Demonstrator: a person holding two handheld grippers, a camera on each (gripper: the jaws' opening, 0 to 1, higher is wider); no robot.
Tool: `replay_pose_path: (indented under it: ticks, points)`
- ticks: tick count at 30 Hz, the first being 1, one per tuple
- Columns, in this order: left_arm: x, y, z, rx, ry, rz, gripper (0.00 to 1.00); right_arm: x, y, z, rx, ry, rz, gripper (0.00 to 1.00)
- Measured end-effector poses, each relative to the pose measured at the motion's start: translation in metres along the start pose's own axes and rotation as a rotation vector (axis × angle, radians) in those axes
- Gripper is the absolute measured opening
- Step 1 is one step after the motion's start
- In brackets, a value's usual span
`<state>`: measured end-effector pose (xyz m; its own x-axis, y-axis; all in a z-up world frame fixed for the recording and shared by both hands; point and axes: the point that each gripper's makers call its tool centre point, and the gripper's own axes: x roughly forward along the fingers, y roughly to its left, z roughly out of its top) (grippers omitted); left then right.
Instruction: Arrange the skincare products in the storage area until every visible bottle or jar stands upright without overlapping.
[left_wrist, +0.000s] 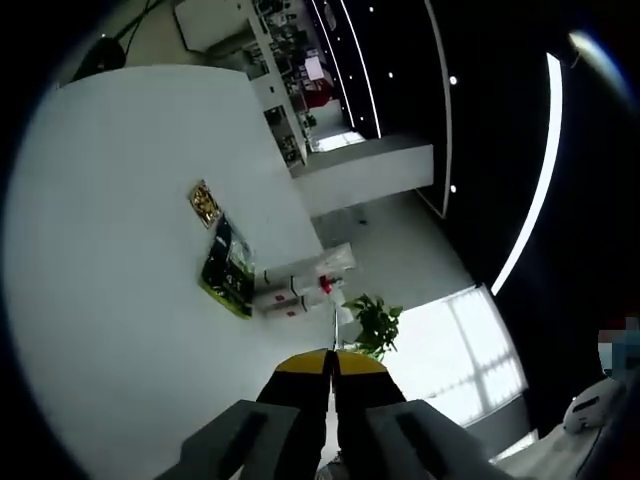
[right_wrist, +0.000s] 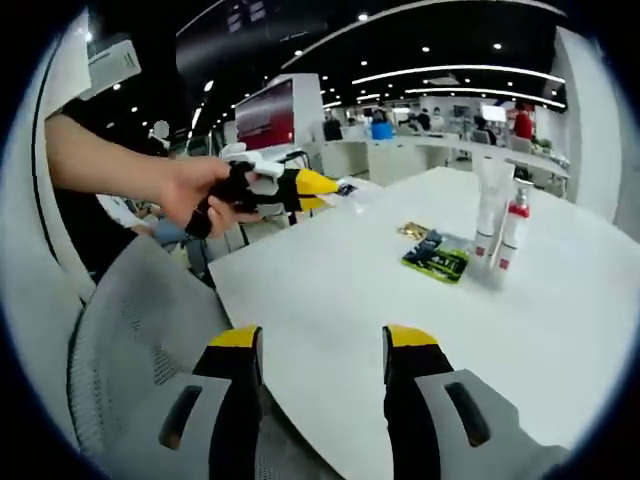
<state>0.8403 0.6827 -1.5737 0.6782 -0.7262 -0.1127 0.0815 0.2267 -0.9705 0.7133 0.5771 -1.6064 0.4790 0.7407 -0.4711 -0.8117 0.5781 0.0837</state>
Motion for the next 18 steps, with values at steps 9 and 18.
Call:
replay_pose_path:
  ticks: [9,18]
  points:
    - [0.024,0.032,0.045,-0.019,-0.035,0.050,0.01,0.000,-0.010,-0.008,-0.001,0.033,-0.039,0.41]
    - [0.042,0.065,0.079,-0.031,-0.048,0.129,0.01,0.001,-0.011,-0.012,-0.016,0.058,-0.046,0.40]
